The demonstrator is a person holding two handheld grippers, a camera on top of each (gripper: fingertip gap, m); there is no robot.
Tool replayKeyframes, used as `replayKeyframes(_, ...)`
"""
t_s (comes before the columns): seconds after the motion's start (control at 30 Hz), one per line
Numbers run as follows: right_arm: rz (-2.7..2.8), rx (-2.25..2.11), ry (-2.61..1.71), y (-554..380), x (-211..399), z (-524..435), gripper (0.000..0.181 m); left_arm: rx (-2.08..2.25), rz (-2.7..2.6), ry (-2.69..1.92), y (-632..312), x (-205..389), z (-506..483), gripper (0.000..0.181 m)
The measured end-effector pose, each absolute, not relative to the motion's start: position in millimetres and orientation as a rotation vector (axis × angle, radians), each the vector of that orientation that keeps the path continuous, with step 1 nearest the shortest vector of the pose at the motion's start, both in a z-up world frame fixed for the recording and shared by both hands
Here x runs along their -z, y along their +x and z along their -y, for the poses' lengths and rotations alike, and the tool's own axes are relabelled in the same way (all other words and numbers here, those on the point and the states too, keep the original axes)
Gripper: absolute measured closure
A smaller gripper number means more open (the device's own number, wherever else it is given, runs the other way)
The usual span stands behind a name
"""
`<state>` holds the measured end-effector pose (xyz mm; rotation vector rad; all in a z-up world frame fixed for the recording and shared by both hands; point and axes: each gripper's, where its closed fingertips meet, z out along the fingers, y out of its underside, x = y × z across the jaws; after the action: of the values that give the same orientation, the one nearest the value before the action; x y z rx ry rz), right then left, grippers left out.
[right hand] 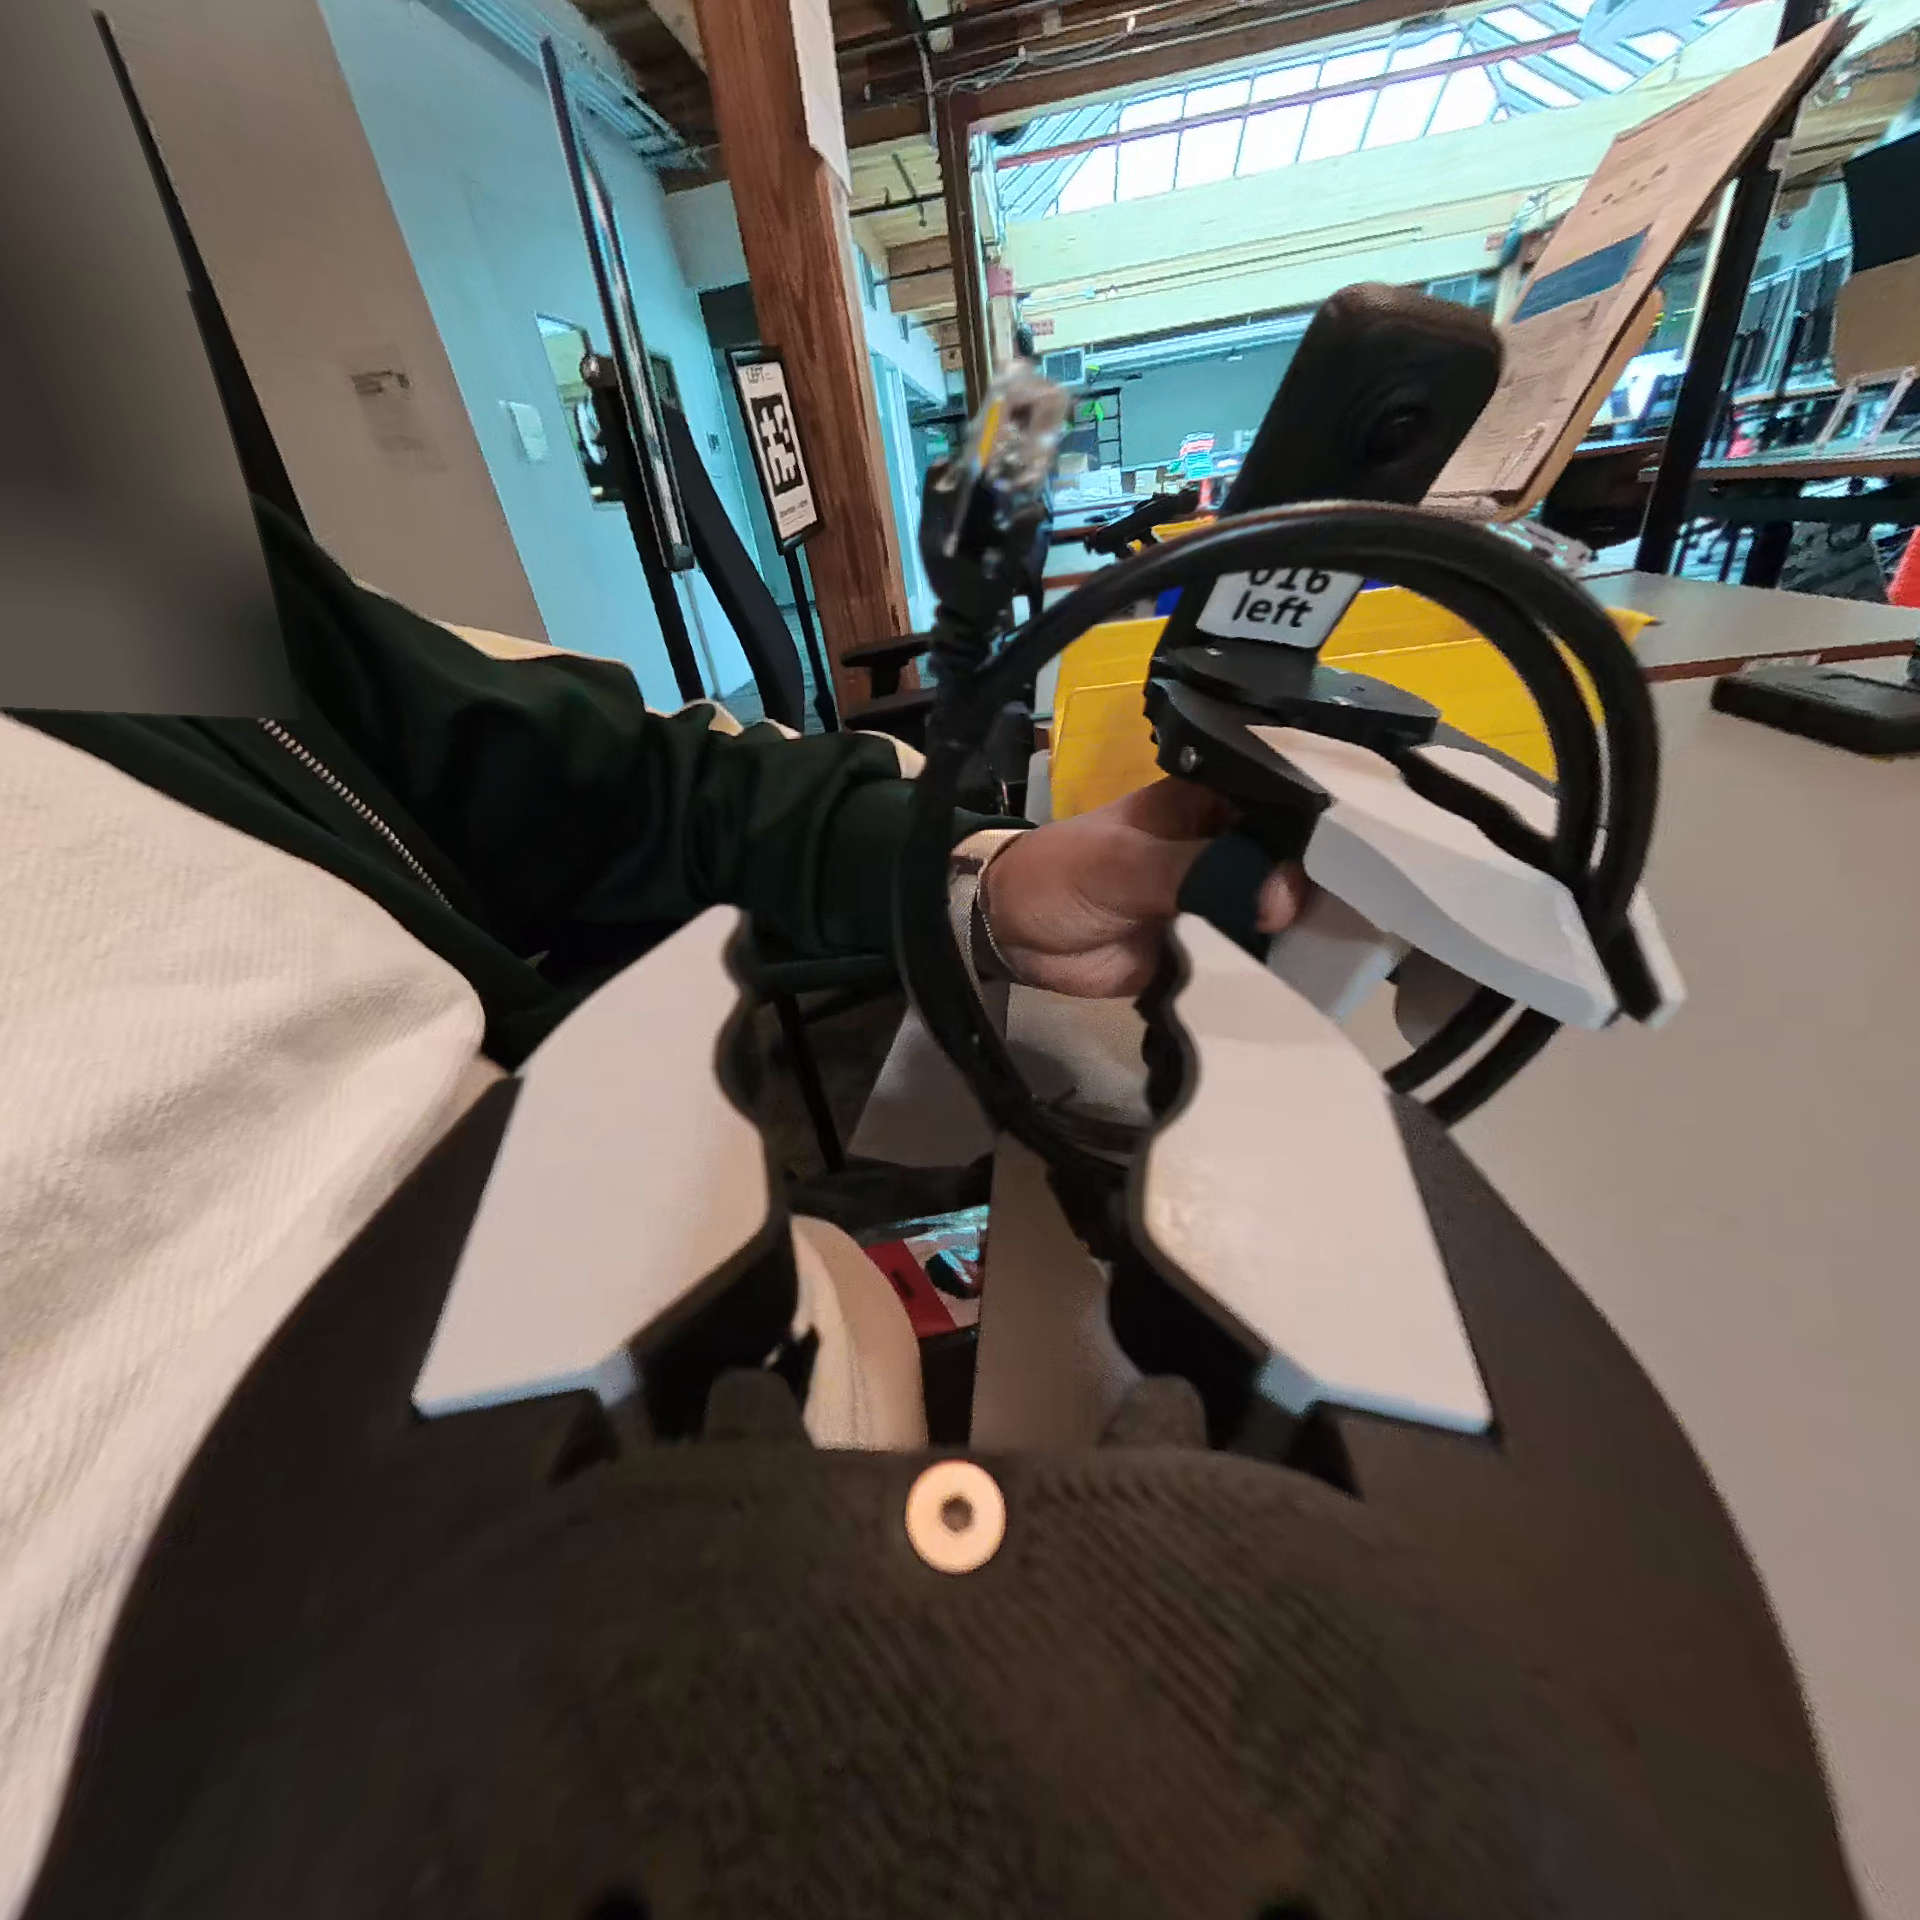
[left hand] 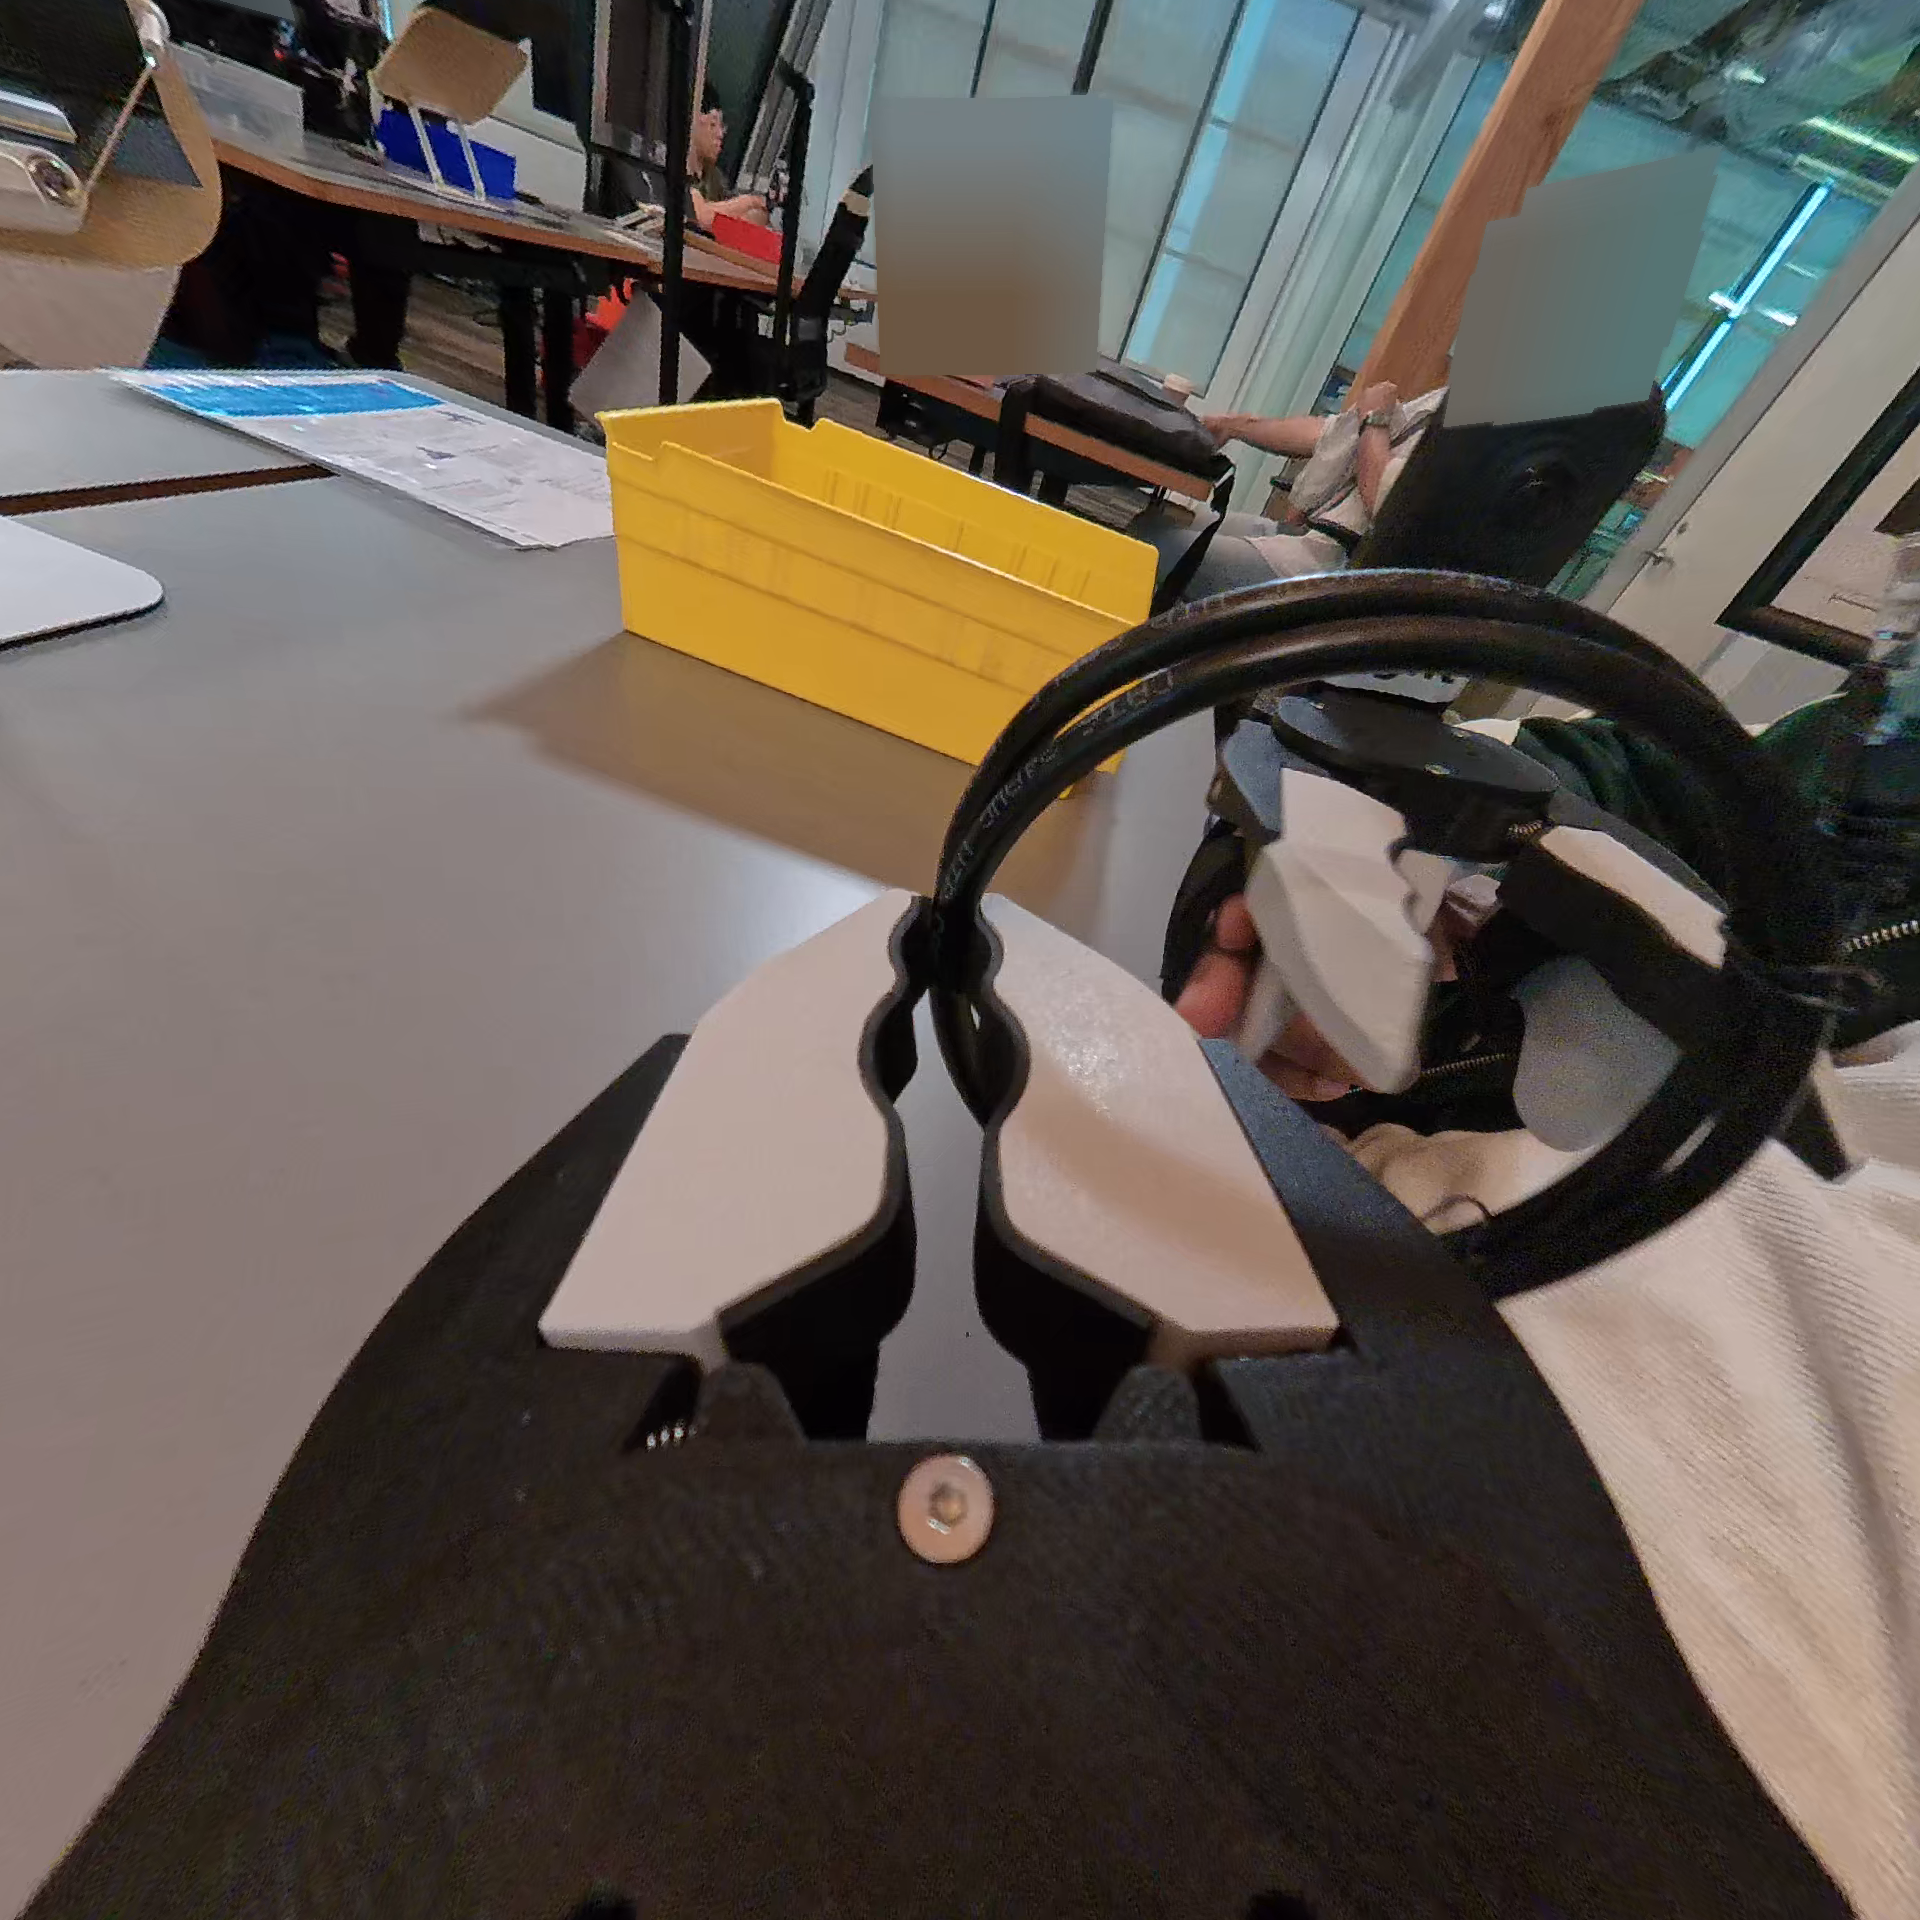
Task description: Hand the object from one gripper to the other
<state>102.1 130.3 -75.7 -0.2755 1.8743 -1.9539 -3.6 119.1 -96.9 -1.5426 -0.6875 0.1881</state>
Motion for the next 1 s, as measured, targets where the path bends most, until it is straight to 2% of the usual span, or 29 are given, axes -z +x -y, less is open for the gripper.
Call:
replayKeyframes(0.1,-1.831,1.978,-0.194,91,71,-132,0.097,-0.145,0.711,-1.518,-4,97,-119,0.177)
replayKeyframes(0.33,-1.744,2.081,-0.054,63,56,-141,0.098,-0.162,0.762,-1.493,-12,100,-108,0.177)
replayKeyframes(0.5,-1.693,2.005,-0.032,71,52,-142,0.116,-0.235,0.812,-1.507,-18,106,-101,0.177)
replayKeyframes(0.87,-1.709,1.951,0.026,80,59,-133,0.128,-0.386,0.819,-1.585,-19,108,-102,0.177)
replayKeyframes(0.93,-1.724,1.944,0.006,81,61,-134,0.148,-0.403,0.808,-1.597,-18,107,-104,0.176)
replayKeyframes(1.0,-1.746,1.92,-0.032,84,63,-134,0.156,-0.415,0.803,-1.602,-18,107,-106,0.176)
